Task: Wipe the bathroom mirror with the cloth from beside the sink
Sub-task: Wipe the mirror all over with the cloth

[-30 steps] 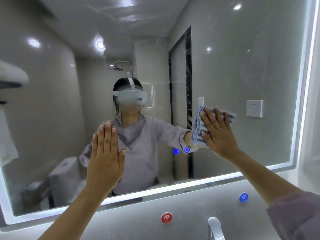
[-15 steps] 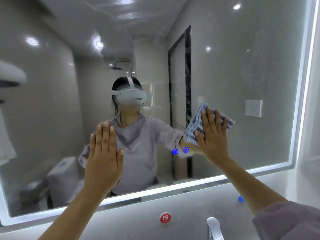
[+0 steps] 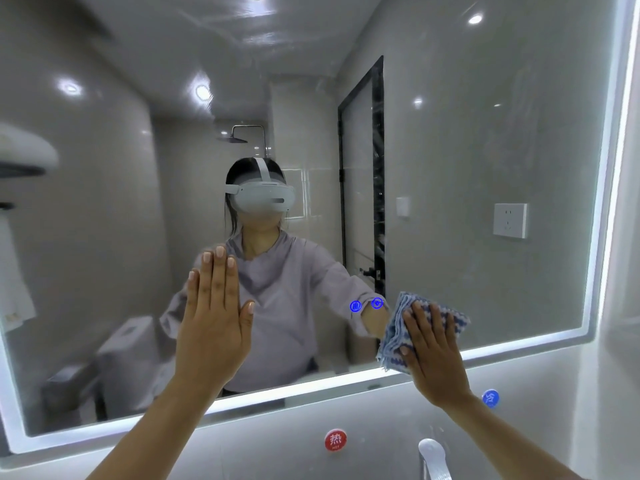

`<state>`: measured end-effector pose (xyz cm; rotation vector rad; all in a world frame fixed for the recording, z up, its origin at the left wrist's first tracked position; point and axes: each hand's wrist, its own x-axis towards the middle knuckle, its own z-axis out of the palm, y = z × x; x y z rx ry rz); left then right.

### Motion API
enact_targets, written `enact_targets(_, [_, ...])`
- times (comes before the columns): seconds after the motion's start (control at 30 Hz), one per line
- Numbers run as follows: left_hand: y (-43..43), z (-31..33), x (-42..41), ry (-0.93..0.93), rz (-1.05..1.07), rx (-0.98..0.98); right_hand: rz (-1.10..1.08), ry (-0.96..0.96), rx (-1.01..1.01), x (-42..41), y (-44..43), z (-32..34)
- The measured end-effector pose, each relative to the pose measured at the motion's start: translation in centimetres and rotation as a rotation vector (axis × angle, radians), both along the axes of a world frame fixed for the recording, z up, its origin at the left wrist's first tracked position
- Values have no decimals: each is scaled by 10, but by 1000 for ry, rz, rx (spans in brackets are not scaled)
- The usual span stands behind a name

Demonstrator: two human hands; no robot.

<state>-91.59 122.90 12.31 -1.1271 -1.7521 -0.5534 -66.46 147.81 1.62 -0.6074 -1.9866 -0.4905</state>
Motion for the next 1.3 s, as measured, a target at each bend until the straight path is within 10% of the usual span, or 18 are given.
enact_targets(0.73, [-1,1,3,-16,-2,-1,-107,349,-109,-31,-20,156])
enact_targets(1.3, [-1,1,0,-2,-31,4,96,-99,278,-142,-120,154])
